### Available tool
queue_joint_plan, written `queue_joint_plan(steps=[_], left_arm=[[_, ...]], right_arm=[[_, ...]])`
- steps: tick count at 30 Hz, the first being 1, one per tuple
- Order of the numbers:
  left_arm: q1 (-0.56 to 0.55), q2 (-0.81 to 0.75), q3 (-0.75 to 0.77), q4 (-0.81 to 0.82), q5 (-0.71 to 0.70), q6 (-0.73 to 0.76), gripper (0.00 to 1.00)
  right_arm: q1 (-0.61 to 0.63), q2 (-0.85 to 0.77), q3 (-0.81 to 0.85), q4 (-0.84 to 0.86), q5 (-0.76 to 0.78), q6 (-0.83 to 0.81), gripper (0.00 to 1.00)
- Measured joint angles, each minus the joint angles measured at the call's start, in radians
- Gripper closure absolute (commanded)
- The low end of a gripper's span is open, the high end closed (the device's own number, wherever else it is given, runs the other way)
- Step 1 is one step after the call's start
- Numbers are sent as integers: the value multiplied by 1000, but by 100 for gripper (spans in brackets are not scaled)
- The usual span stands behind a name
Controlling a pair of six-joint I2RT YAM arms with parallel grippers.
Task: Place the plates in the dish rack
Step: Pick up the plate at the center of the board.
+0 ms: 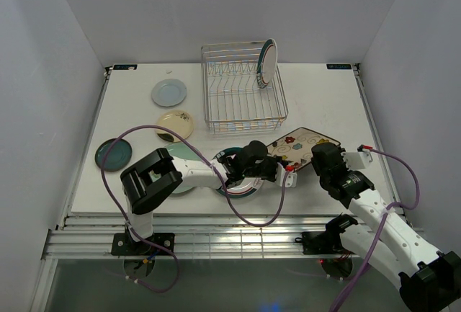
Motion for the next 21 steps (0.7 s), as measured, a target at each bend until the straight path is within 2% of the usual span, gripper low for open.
queue_joint_plan(steps=[2, 3, 4, 11, 21], left_arm=[[-2, 0, 0, 0, -3, 3, 86], [-2, 0, 0, 0, -5, 5, 97], [-3, 0, 0, 0, -6, 7, 100], [-14, 0, -6, 21, -44, 6, 100], [-19, 0, -38, 117, -89, -2, 100]], right_arm=[[0, 0, 0, 0, 0, 0, 92], [0, 0, 0, 0, 0, -1, 92], [0, 0, 0, 0, 0, -1, 92], [-1, -1, 0, 0, 6, -1, 89], [-1, -2, 4, 23, -24, -11, 70]])
